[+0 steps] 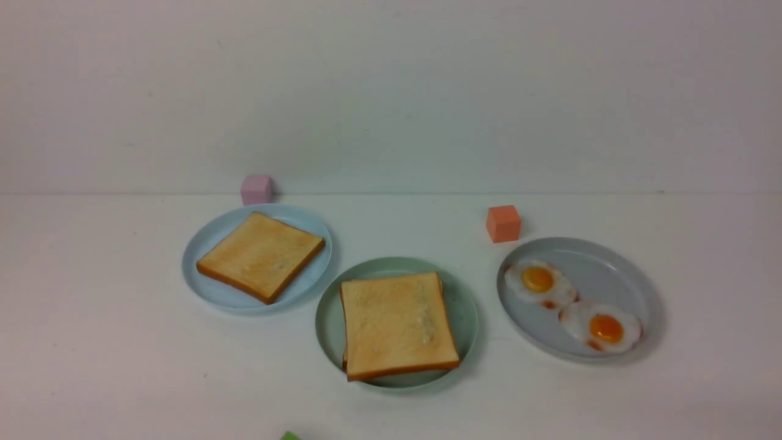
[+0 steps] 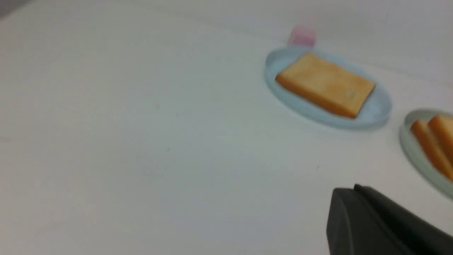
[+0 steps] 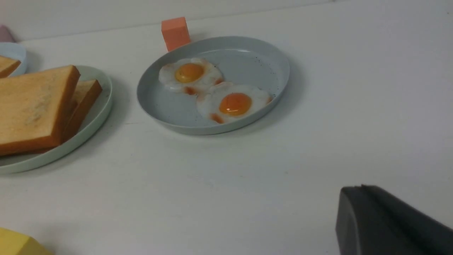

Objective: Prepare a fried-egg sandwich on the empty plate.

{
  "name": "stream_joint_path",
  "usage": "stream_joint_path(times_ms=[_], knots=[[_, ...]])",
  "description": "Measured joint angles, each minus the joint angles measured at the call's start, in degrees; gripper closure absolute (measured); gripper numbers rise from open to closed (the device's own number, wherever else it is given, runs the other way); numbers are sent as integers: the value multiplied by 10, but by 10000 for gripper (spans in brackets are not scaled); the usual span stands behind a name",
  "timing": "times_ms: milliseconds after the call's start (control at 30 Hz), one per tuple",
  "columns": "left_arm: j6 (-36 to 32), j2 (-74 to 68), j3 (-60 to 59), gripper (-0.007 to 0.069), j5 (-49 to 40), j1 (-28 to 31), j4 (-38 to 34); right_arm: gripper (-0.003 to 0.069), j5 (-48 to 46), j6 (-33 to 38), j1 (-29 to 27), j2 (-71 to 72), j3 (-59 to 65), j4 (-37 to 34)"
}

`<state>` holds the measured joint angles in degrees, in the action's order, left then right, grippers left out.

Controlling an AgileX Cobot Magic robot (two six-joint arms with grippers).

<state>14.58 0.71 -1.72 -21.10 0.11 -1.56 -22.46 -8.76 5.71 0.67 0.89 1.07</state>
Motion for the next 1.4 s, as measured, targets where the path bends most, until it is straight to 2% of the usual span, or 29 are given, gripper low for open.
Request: stream_joint_path(times_ms=[1400], knots=[[-1,0,-1,634,-11,0,2,628,0,-1,0,0,0,0]])
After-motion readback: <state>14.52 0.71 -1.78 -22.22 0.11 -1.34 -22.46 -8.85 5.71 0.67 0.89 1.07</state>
